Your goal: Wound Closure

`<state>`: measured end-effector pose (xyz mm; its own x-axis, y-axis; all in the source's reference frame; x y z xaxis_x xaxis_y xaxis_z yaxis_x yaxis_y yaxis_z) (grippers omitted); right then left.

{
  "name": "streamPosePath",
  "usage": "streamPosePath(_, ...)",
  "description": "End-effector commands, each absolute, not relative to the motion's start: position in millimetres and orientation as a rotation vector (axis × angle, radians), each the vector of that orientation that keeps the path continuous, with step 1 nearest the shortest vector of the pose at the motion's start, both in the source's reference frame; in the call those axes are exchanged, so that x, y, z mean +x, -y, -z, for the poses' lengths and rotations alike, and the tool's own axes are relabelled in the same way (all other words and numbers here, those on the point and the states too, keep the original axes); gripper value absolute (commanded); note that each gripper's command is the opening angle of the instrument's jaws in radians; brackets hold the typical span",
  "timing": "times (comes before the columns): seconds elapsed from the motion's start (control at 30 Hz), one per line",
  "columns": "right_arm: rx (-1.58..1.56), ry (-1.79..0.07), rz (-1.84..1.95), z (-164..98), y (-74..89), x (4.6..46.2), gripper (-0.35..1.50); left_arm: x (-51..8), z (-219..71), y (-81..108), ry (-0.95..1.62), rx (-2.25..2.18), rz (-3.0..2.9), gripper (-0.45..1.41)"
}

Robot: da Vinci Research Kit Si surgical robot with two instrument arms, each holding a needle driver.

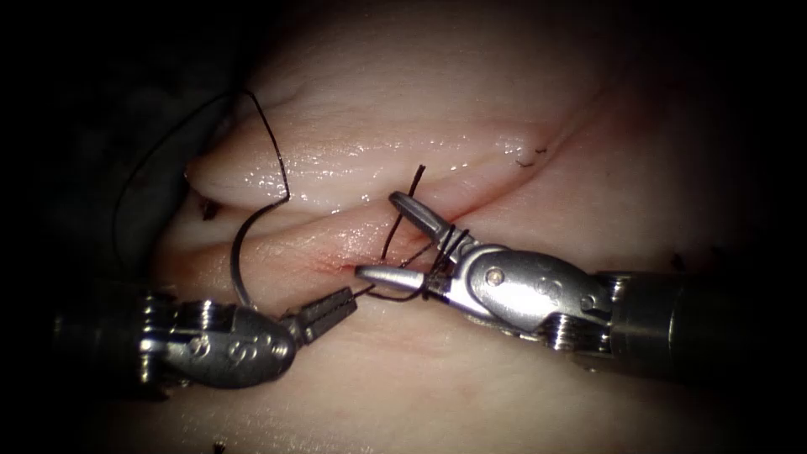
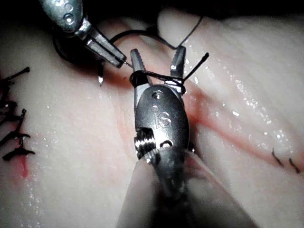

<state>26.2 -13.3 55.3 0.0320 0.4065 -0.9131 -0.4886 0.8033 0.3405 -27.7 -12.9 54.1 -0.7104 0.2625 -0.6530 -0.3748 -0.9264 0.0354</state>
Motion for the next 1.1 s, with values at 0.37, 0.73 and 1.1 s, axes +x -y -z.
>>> streamPosePath(0.37, -0.022, -1.333, -0.842, -57.7, 13.7, 25.3, 0.68, -29.0, -55.7, 11.6, -0.241, -0.956, -2.608, -0.45)
streamPosePath(0.73, 0.025, -1.319, -0.926, -57.9, 13.5, 26.9, 0.56, -29.3, -55.9, 10.5, -0.241, -0.956, -2.601, -0.45)
streamPosePath(1.1, 0.029, -1.302, -0.947, -58.5, 12.7, 27.7, 0.39, -29.2, -56.1, 10.7, -0.245, -0.956, -2.602, -0.45)
